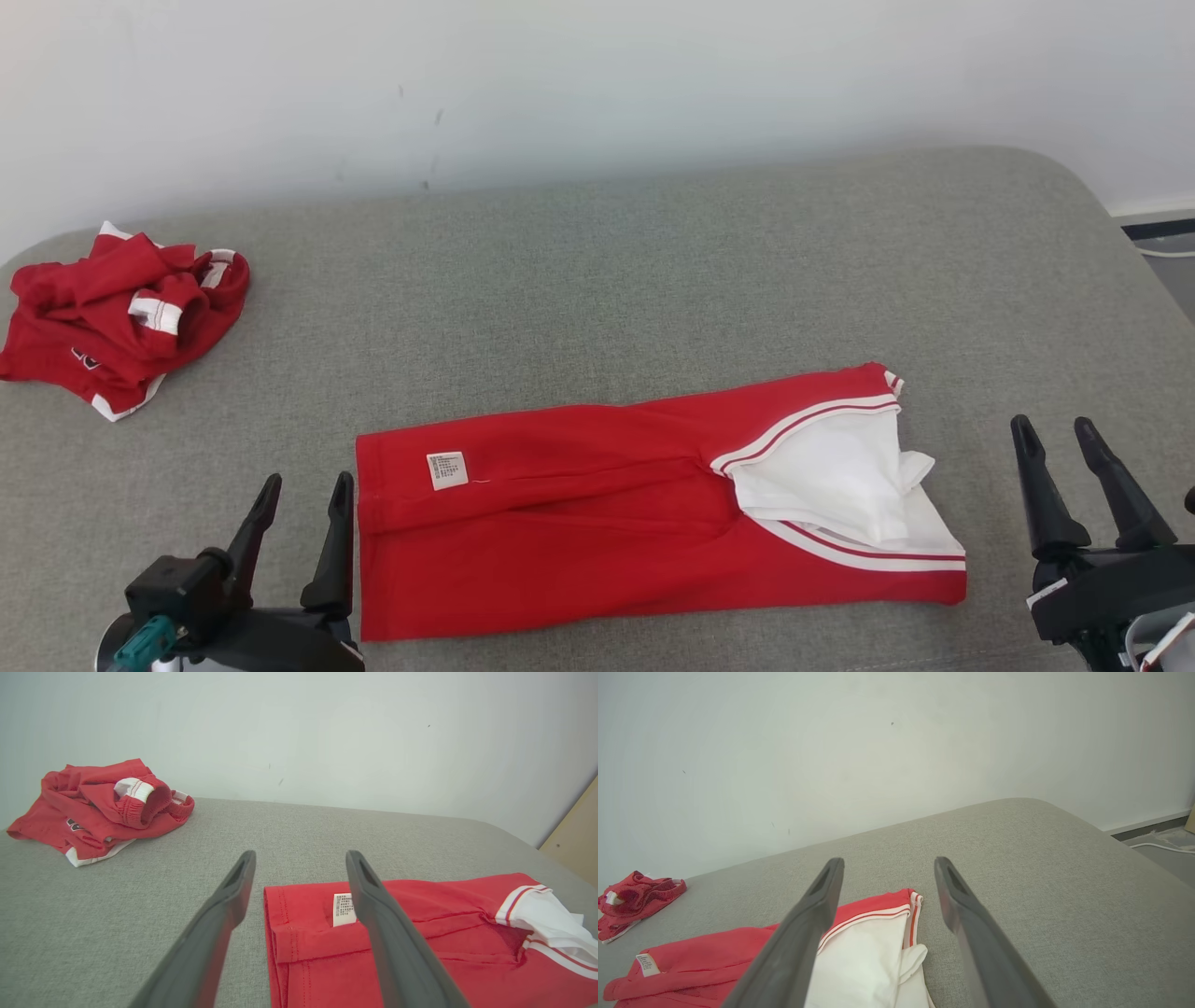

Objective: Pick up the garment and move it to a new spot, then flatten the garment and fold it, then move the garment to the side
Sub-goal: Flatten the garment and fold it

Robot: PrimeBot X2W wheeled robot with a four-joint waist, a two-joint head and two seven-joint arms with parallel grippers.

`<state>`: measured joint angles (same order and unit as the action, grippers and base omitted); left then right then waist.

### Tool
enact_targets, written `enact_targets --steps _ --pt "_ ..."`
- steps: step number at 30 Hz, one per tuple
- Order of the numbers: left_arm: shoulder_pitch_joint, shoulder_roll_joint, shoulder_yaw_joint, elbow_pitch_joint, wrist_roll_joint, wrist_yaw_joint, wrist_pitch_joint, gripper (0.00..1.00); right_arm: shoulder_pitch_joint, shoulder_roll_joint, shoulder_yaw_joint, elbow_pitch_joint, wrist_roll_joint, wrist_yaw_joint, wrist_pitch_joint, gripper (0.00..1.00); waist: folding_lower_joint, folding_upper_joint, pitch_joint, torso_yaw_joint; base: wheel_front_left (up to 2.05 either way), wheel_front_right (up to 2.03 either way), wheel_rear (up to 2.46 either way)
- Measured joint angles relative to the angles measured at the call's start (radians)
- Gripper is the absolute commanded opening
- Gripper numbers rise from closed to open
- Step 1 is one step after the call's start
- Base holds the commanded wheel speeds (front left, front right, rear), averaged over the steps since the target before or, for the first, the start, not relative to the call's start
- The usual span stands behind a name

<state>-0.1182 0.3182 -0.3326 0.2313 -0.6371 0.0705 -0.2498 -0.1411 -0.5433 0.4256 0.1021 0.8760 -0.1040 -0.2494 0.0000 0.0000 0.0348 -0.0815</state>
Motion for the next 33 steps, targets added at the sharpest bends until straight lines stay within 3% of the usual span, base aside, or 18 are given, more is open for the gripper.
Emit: enact_targets --steps 12,25,33 --pt "0.005 -0.009 0.032 -0.035 0.026 0.0 0.0 1.0 0.051 -0.002 -0.09 -0.058 -0.131 -0.002 0.0 1.0 0.0 0.0 0.016 0.009 0.0 0.0 0.0" --pt "0.005 -0.025 0.044 -0.043 0.042 -0.009 0.0 1.0 0.074 0.036 -0.142 -0.085 -0.175 -0.001 0.0 1.0 0.0 0.0001 0.021 0.014 0.0 0.0 0.0" --pt "0.005 -0.035 0.054 -0.044 0.052 -0.018 0.0 1.0 0.092 0.067 -0.162 -0.032 -0.177 0.009 0.0 1.0 0.0 0.0 0.024 0.019 0.0 0.0 0.0"
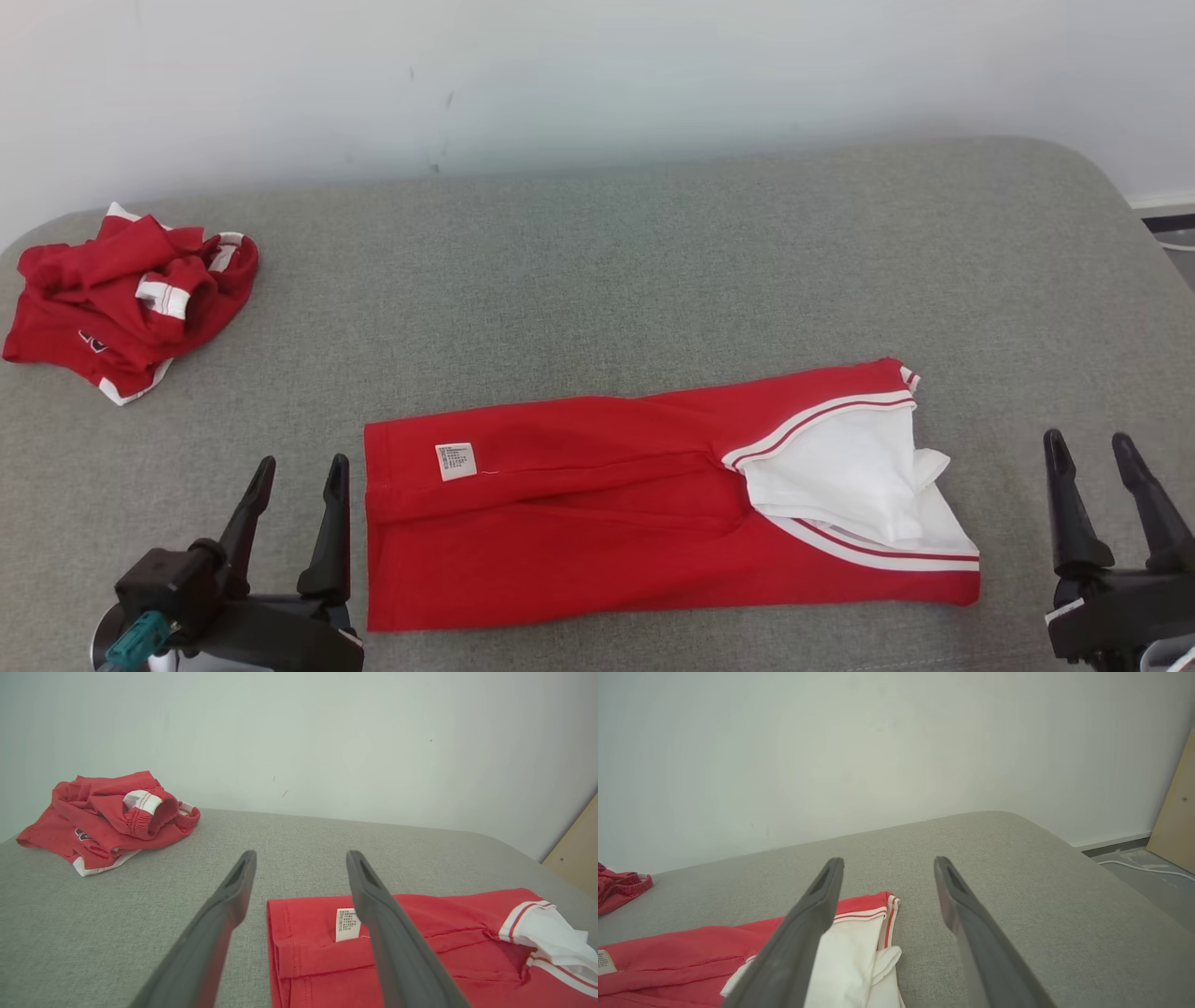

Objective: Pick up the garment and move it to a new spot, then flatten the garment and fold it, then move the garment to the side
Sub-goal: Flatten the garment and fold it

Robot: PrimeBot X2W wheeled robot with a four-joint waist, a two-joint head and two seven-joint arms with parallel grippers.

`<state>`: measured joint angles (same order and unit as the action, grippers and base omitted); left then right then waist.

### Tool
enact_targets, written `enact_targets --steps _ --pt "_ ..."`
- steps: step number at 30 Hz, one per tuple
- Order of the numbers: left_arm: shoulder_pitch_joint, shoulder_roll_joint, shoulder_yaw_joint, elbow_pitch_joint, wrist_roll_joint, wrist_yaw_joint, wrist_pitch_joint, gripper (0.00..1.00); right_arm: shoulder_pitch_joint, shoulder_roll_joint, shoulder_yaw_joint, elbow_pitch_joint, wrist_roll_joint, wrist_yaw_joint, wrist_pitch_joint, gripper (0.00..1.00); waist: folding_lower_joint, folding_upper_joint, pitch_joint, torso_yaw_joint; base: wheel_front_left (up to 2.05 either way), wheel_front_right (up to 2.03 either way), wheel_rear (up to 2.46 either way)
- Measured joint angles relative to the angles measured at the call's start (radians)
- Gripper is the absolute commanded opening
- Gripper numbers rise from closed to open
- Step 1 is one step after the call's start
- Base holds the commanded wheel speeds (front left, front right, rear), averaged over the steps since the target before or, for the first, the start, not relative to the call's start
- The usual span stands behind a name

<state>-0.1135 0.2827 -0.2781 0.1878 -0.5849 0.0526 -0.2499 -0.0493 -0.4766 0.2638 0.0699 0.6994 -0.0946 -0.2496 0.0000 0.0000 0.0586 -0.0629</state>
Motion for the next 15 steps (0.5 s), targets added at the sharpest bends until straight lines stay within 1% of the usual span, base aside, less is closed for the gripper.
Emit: enact_targets --steps 4,5,8,15 --pt "-0.001 -0.001 0.002 -0.005 0.02 -0.002 0.0 1.0 -0.002 0.016 -0.002 0.076 0.044 0.026 0.0 1.0 0.0 0.0 0.007 0.004 0.0 0.0 0.0" --pt "-0.001 -0.003 0.002 -0.006 0.021 -0.01 -0.003 1.0 -0.006 0.021 -0.003 0.098 0.062 0.033 0.0 1.0 0.0 0.0 0.009 0.006 0.0 0.0 0.0" --pt "-0.002 -0.005 0.0 -0.011 0.026 -0.01 -0.003 1.0 -0.034 0.049 -0.004 0.168 0.108 0.055 0.005 1.0 0.0 0.0 0.018 0.013 0.0 0.0 0.0" --pt "-0.021 -0.007 -0.006 -0.01 0.033 -0.028 -0.003 1.0 -0.138 0.096 -0.003 0.342 0.207 0.116 0.084 1.0 0.0 0.0 0.038 0.037 0.0 0.0 0.0"
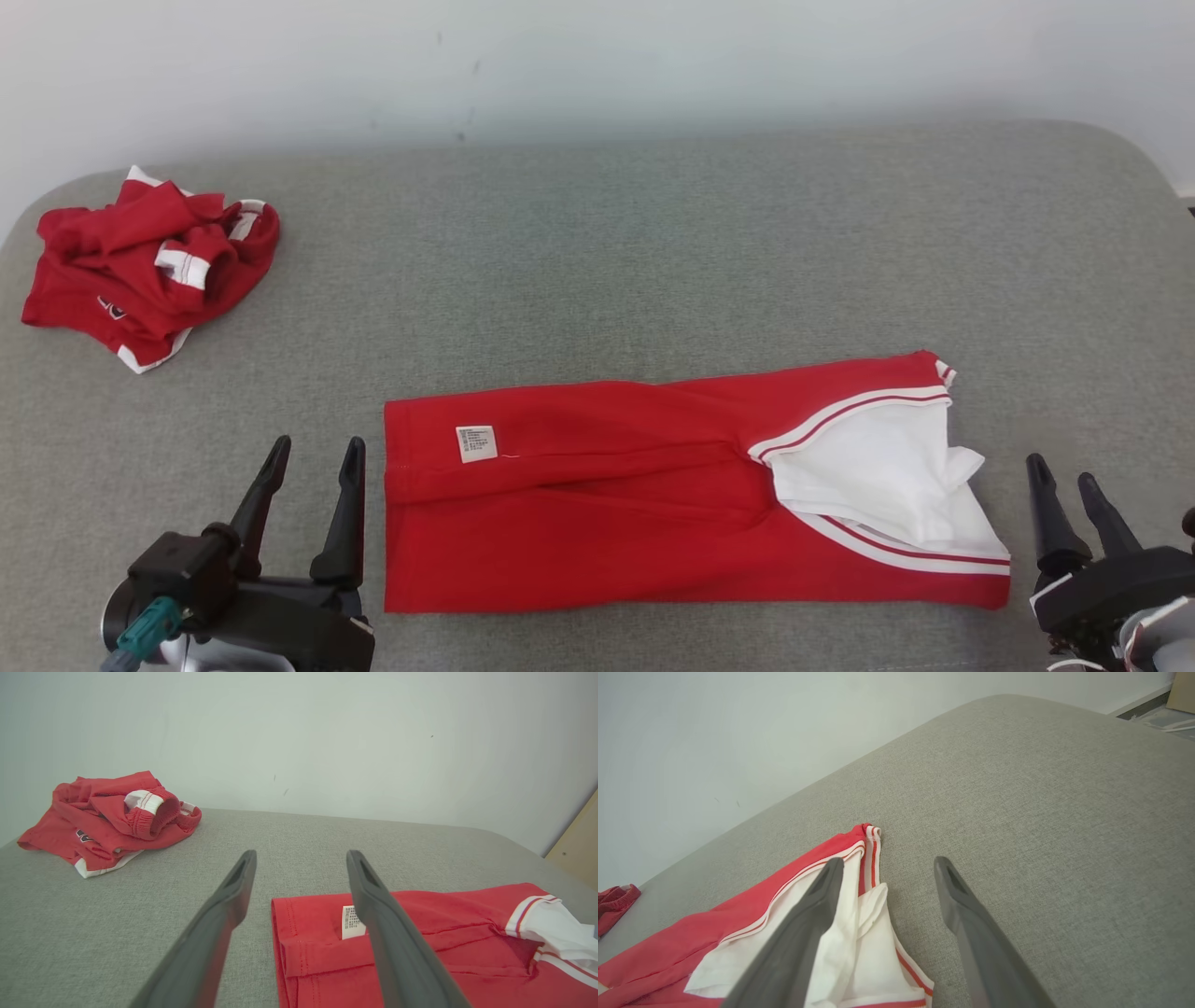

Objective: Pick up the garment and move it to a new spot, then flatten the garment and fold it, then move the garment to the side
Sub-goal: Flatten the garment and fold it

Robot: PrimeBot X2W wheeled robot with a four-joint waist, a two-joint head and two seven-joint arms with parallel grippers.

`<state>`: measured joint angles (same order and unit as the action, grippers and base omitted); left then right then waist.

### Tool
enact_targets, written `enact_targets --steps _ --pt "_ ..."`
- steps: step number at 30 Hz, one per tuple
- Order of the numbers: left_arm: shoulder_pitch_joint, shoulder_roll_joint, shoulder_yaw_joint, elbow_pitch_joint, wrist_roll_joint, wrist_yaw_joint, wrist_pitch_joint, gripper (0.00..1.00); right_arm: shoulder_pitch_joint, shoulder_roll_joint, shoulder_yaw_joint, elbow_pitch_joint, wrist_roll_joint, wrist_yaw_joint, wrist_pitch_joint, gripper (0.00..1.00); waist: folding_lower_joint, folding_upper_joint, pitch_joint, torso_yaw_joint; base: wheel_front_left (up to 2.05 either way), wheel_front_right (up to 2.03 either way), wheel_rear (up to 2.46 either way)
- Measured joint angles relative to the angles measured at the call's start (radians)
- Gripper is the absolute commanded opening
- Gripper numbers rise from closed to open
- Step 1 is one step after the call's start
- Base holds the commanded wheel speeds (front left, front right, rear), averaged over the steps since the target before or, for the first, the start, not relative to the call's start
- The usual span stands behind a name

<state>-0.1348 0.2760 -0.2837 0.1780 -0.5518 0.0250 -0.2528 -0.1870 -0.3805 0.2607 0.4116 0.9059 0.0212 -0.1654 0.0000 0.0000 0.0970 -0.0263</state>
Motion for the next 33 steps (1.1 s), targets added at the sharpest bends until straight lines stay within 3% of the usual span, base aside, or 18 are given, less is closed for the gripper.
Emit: enact_targets --steps 3,12,33 --pt "-0.011 -0.002 -0.005 0.001 0.007 -0.008 0.0 1.0 -0.041 0.011 0.007 0.068 0.019 0.025 0.033 1.0 0.0 0.0 0.005 0.014 0.0 0.0 0.0" --pt "-0.022 -0.005 -0.002 0.01 0.008 -0.017 0.0 1.0 -0.138 0.048 0.043 0.229 0.05 0.058 0.13 1.0 0.0 0.0 0.011 0.051 0.0 0.0 0.0" --pt "-0.021 -0.015 0.017 0.02 0.017 -0.026 0.0 1.0 -0.281 0.101 0.072 0.468 0.078 0.068 0.261 1.0 0.0 0.0 0.012 0.076 0.0 0.0 0.0"
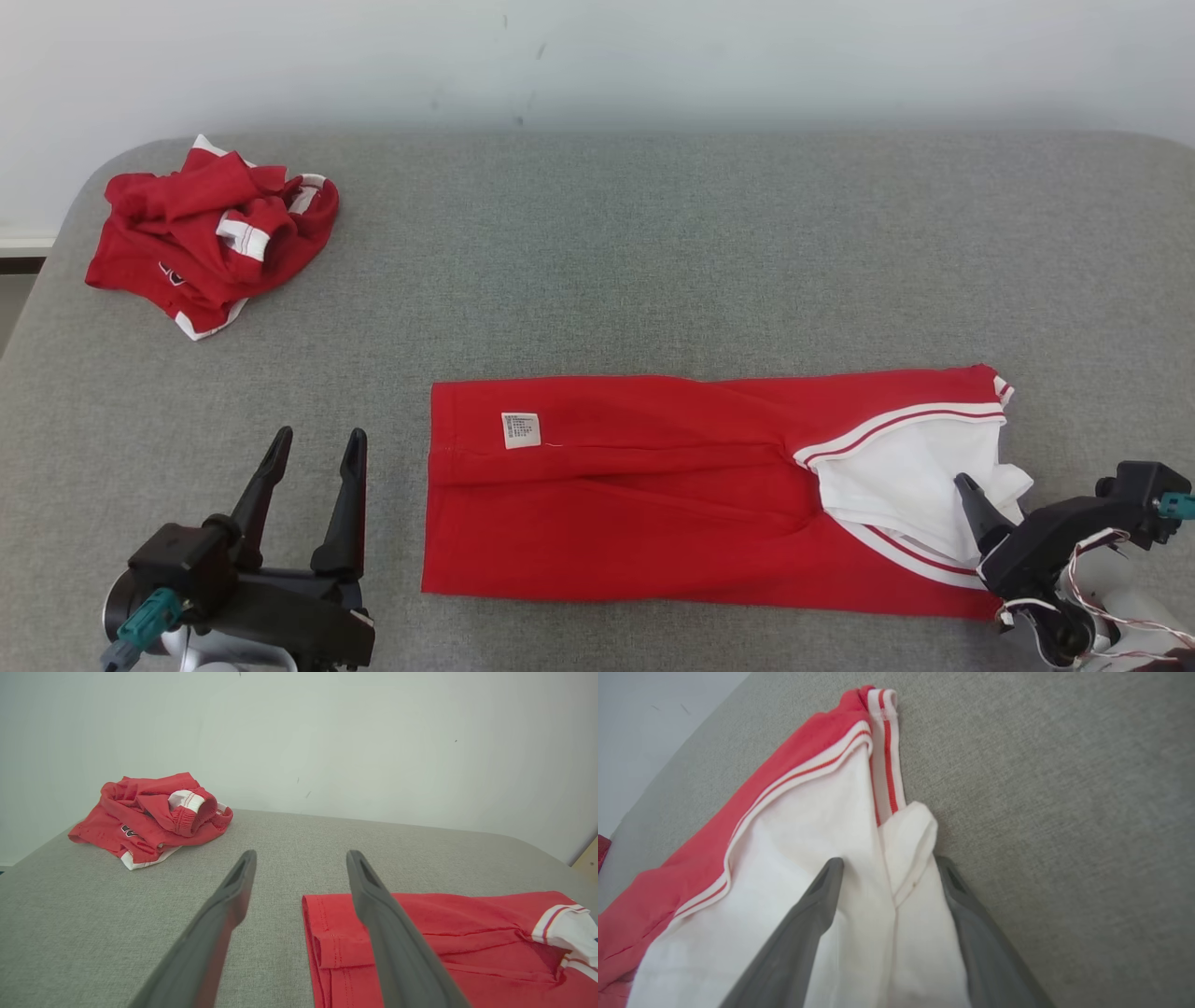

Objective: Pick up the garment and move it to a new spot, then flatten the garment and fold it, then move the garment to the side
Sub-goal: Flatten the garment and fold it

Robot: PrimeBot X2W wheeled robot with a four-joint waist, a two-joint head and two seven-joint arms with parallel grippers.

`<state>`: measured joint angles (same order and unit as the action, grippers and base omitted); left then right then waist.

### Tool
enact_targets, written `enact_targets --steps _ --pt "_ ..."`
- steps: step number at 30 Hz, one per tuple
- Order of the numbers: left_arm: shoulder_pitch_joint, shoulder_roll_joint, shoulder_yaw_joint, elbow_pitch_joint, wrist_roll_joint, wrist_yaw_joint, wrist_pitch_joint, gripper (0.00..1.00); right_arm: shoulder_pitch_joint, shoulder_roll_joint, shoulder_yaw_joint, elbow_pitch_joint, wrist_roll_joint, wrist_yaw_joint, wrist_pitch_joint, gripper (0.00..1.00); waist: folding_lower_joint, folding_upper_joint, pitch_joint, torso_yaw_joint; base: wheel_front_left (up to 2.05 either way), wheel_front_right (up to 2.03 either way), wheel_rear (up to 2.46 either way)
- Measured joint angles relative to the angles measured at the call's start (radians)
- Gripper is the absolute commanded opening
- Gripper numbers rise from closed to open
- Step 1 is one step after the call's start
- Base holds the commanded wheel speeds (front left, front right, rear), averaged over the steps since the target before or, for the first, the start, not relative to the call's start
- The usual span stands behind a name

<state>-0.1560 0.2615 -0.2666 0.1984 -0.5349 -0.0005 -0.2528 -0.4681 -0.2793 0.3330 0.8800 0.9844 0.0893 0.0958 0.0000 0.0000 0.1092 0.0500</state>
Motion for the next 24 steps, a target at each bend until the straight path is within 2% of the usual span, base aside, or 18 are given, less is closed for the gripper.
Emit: enact_targets --steps 12,13,14,15,16,24 --pt "0.0 -0.005 0.003 0.005 0.003 -0.009 0.0 1.0 -0.058 0.024 0.005 0.096 0.012 0.01 0.019 1.0 0.0 0.0 0.002 0.008 0.0 0.0 0.0" --pt "0.0 -0.005 0.004 0.005 0.003 -0.009 0.0 1.0 -0.062 0.025 0.007 0.1 0.012 0.011 0.019 0.69 0.0 0.0 0.002 0.009 0.0 0.0 0.0" --pt "0.0 -0.006 0.005 0.005 0.003 -0.01 0.0 1.0 -0.066 0.026 0.008 0.105 0.012 0.012 0.019 0.44 0.0 0.0 0.003 0.01 0.0 0.0 0.0" --pt "0.0 -0.008 0.006 0.005 0.003 -0.01 0.0 1.0 -0.072 0.026 0.011 0.11 0.012 0.012 0.024 0.1 0.0 0.0 0.003 0.01 0.0 0.0 0.0" --pt "0.0 -0.01 0.007 0.005 0.003 -0.01 0.0 1.0 -0.077 0.027 0.013 0.115 0.012 0.013 0.028 0.0 0.0 0.0 0.003 0.011 0.0 0.0 0.0" --pt "0.0 -0.014 0.023 0.015 0.003 -0.01 0.0 1.0 -0.095 0.05 0.036 0.126 0.012 0.027 0.029 0.0 0.0 0.0 -0.004 0.012 0.0 0.0 0.0"
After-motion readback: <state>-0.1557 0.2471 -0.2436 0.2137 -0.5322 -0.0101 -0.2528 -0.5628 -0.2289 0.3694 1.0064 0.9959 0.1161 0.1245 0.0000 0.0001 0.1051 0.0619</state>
